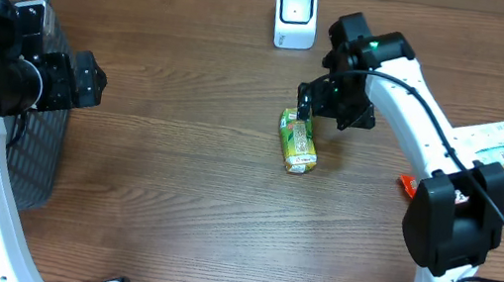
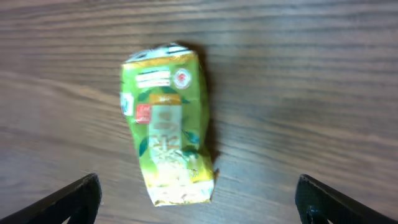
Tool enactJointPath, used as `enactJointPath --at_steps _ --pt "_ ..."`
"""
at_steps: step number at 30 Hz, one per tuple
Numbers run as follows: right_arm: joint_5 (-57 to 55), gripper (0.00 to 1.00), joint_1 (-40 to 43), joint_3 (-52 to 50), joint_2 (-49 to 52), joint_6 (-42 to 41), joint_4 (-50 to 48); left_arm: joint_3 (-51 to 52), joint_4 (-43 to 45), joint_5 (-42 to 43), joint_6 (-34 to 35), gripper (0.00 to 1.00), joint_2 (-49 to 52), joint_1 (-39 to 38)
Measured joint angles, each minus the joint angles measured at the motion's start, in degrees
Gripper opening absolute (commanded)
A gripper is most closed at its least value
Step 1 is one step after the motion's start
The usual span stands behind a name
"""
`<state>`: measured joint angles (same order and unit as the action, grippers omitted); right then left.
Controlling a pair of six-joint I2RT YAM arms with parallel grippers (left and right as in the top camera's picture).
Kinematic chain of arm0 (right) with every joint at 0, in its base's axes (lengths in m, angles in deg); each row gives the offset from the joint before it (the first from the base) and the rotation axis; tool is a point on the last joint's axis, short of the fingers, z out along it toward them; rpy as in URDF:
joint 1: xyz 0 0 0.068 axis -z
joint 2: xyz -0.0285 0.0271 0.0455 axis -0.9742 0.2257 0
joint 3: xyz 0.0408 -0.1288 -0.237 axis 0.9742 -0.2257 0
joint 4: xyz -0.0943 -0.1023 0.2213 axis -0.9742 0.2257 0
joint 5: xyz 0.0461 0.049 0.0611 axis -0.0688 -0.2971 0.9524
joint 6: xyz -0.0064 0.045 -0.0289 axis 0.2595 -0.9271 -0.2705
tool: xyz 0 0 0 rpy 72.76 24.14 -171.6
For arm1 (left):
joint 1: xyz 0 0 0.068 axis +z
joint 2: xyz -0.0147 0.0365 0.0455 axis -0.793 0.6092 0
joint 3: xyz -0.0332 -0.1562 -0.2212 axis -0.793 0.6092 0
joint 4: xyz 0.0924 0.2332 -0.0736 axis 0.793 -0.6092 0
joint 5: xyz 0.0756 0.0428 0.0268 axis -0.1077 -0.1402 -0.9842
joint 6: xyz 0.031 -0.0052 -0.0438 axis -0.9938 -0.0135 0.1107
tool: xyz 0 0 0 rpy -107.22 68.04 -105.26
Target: Scan the item barcode
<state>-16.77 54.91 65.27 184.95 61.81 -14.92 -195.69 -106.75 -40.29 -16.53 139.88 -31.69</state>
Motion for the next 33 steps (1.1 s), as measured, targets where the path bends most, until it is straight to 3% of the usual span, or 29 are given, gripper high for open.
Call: enactJointPath --at_steps 7,16,19,23,33 --pt "4.92 1.00 -2.82 -9.16 -0.17 4.02 -5.60 0.00 0.00 0.00 0.00 1.00 0.00 0.00" --pt "2.47 0.99 -5.31 -17.09 -0.17 4.00 -14.10 0.00 0.00 0.00 0.00 1.00 0.00 0.00" --pt "1.38 0.85 -5.31 -19.26 -0.17 3.96 -15.85 0.00 0.00 0.00 0.02 1.00 0.00 0.00" --pt "0.00 0.42 -5.27 -20.31 -0.37 3.78 -16.28 0.00 -0.02 0.00 0.02 1.00 0.00 0.00" --pt "-0.76 0.05 -5.01 -18.75 -0.55 5.18 -12.90 0.00 -0.02 0.00 0.02 1.00 0.00 0.00"
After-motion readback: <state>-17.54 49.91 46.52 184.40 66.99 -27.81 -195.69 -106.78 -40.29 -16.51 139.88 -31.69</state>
